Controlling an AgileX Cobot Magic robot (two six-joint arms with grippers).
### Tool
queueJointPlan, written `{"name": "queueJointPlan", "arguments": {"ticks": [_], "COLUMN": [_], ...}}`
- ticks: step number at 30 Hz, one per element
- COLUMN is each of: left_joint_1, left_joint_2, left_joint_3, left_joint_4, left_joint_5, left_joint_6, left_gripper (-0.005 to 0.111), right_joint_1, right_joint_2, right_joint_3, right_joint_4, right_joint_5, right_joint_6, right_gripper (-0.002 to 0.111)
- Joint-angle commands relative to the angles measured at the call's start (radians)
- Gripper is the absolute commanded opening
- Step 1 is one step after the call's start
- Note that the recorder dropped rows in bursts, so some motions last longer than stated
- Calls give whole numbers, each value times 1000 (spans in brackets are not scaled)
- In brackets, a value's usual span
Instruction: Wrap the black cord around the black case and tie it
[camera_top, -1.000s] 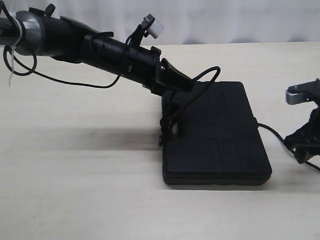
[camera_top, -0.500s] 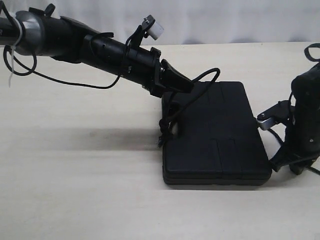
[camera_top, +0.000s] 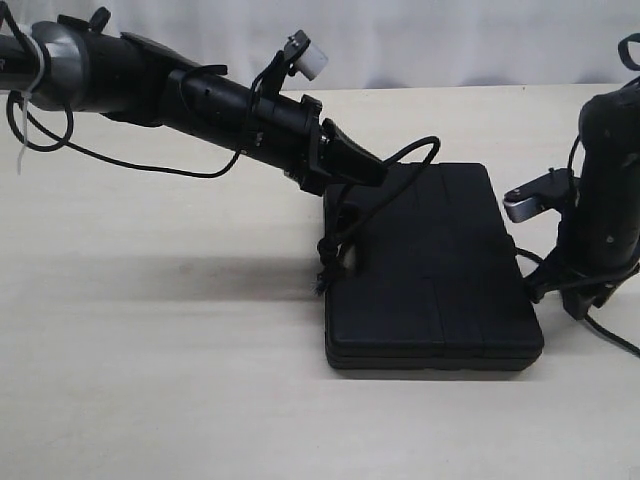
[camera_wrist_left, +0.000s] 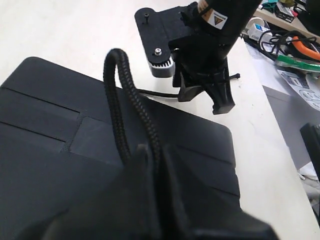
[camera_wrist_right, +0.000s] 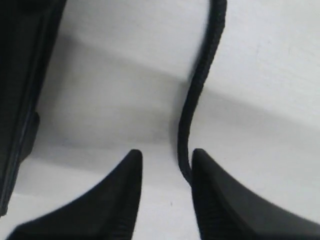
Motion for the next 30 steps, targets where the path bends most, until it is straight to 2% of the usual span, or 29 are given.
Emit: {"name": "queueJointPlan", "arguments": {"ticks": [1, 5, 17, 19, 20, 23, 30], "left_joint_1": [-2, -2, -2, -2, -2, -2, -2], "left_joint_2": [-12, -12, -12, -12, -12, -12, -12], "left_joint_3": [4, 4, 4, 4, 4, 4, 4], "left_joint_4": [-3, -3, -4, -4, -4, -4, -4], "left_joint_5": [12, 12, 16, 16, 16, 16, 18], "left_joint_6": [3, 3, 3, 3, 3, 3, 3], "left_gripper": [0, 0, 0, 0, 0, 0, 0], "right_joint_1": [-2, -2, -2, -2, -2, -2, 1], "right_joint_2": [-1, 3, 78, 78, 84, 112, 144], "right_joint_3": [34, 66, 66, 68, 74, 93, 42], "right_joint_4": [-15, -77, -143, -143, -143, -143, -81], "right_joint_5": [-64, -94, -139, -140, -141, -148, -100], "right_joint_6": [0, 26, 80, 76, 72, 72, 37], "right_gripper": [50, 46, 45, 37, 26, 4, 4]}}
